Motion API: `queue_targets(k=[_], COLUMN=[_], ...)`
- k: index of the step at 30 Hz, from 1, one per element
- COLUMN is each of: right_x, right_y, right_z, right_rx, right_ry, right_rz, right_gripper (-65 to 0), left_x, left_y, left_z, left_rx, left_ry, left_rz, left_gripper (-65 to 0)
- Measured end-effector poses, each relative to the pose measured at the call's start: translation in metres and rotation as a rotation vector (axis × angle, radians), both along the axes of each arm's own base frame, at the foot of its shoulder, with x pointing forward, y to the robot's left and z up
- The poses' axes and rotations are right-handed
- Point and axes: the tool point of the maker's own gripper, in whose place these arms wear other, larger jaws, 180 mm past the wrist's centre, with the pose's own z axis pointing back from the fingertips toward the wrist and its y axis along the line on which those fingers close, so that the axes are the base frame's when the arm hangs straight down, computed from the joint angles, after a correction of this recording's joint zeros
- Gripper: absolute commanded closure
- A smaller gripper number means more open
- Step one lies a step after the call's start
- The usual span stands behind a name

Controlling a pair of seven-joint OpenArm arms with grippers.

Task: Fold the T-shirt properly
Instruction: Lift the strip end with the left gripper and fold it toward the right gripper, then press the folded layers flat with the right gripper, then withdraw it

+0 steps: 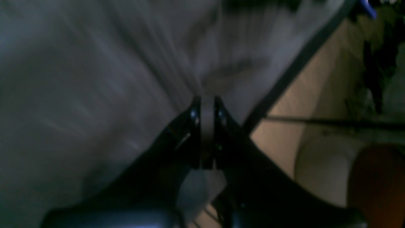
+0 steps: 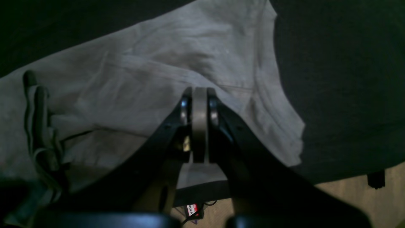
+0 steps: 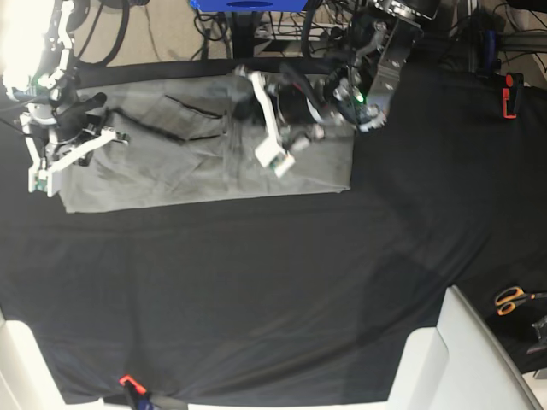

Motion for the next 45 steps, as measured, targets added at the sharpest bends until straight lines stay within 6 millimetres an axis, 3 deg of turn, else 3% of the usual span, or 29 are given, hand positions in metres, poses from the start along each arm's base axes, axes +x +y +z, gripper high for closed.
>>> queue_targets(k=[3, 5, 7, 11, 15, 18, 20, 23, 25, 32, 40, 45], right_x=[0.001, 0.000, 0.001, 0.015, 0.037, 0.044, 0.047, 0.050, 0.047, 0.061, 0.071, 0.063], right_y=[0.010, 0.018, 0.032, 0.077, 0.122, 0.153, 0.169, 0.176, 0.178, 0.195, 0.193, 0.191], right_z=[0.000, -0.001, -0.001, 0.006, 0.011, 0.003, -0.006, -0.021, -0.033, -0.043, -0.056, -0.070], right_rx=[-0.003, -0.003, 0.005, 0.051, 0.079, 0.102, 0.114, 0.110, 0.102, 0.214, 0.218, 0.223], right_ry=[0.000, 0.001, -0.003, -0.041, -0.076, -0.041, 0.003, 0.046, 0.092, 0.117, 0.129, 0.175], right_rz=[0.086, 0.157, 0.220, 0.362, 0.495, 0.584, 0.632, 0.658, 0.679, 0.677, 0.662, 0.657], right_gripper=[-0.2, -0.2, -0.2, -0.2, -2.6, -15.5, -25.4, -40.1, -45.8, -46.7, -46.7, -46.7], left_x=[0.038, 0.058, 0.062, 0.029, -0.002, -0.031, -0.049, -0.064, -0.069, -0.077, -0.077, -0.077], left_y=[0.036, 0.086, 0.158, 0.275, 0.346, 0.382, 0.393, 0.384, 0.384, 0.390, 0.390, 0.390], left_z=[0.028, 0.036, 0.031, 0.023, 0.028, 0.025, 0.020, 0.012, 0.009, 0.006, 0.006, 0.006], left_rx=[-0.006, 0.049, 0.181, 0.382, 0.450, 0.491, 0.496, 0.441, 0.418, 0.410, 0.405, 0.405], left_ry=[-0.103, -0.148, -0.142, -0.090, -0.092, -0.085, -0.075, -0.070, -0.062, -0.049, -0.052, -0.052], left_rz=[0.139, 0.253, 0.363, 0.530, 0.677, 0.772, 0.807, 0.743, 0.734, 0.770, 0.770, 0.770], left_gripper=[0.0, 0.0, 0.0, 0.0, 0.0, 0.0, 0.0, 0.0, 0.0, 0.0, 0.0, 0.0])
